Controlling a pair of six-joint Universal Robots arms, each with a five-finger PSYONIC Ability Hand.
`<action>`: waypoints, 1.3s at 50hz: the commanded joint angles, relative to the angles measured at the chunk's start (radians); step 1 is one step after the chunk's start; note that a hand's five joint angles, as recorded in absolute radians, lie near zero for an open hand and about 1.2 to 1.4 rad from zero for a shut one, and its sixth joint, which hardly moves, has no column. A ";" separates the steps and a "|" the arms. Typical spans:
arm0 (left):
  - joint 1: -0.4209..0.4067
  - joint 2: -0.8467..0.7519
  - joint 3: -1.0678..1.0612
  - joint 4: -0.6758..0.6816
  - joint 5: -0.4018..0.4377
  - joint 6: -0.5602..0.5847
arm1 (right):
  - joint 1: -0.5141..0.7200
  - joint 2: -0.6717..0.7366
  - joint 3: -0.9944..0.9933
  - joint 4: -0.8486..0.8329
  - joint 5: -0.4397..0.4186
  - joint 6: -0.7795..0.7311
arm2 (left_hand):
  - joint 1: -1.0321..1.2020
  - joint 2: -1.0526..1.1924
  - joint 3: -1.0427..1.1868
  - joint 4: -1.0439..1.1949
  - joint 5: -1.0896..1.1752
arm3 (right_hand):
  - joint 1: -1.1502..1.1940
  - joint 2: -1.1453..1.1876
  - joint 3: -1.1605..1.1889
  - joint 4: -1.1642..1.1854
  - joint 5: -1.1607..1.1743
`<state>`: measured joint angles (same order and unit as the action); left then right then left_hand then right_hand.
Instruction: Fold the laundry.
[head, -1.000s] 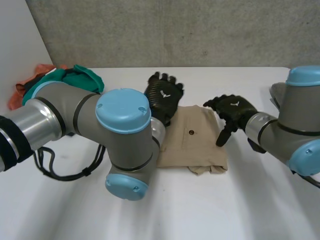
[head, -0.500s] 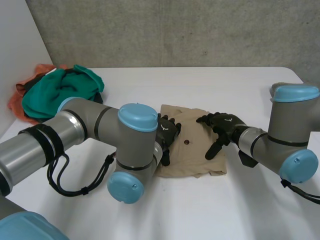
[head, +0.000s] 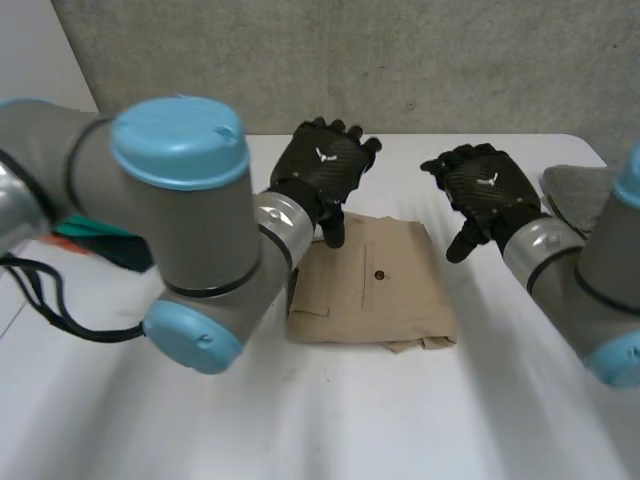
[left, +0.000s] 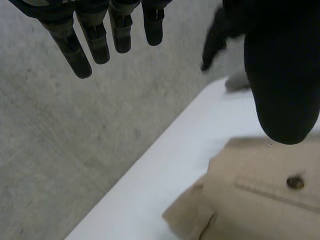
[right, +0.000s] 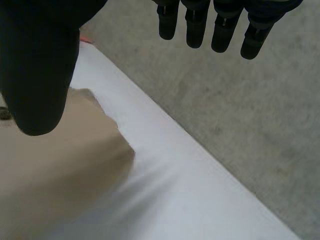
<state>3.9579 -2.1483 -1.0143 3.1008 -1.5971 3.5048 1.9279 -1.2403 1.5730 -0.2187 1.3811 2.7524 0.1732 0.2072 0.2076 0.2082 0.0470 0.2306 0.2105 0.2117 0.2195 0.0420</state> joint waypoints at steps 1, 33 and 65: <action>0.035 0.128 -0.151 0.022 0.123 -0.102 | 0.043 -0.064 0.326 -0.183 -0.086 -0.108 | 0.005 -0.029 -0.029 -0.030 -0.043 | -0.056 -0.036 -0.037 -0.045 -0.042; 0.041 0.171 -0.309 0.084 0.177 -0.133 | 0.054 0.283 0.180 -0.401 -0.139 -0.218 | 0.008 -0.026 -0.026 -0.027 -0.040 | 0.095 0.115 0.114 0.106 0.109; 0.037 0.209 -0.305 0.113 0.180 -0.133 | 0.005 0.337 -0.243 -0.390 -0.158 -0.074 | 0.005 -0.029 -0.029 -0.030 -0.043 | 1.166 1.186 1.185 1.177 1.180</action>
<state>3.9977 -1.9602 -1.3232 3.1924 -1.4202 3.3717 1.9737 -0.8800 1.4397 -0.6101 1.2356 2.6143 0.1732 0.2071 0.2076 0.2083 0.0470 1.0158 1.1337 1.1395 1.1759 0.9139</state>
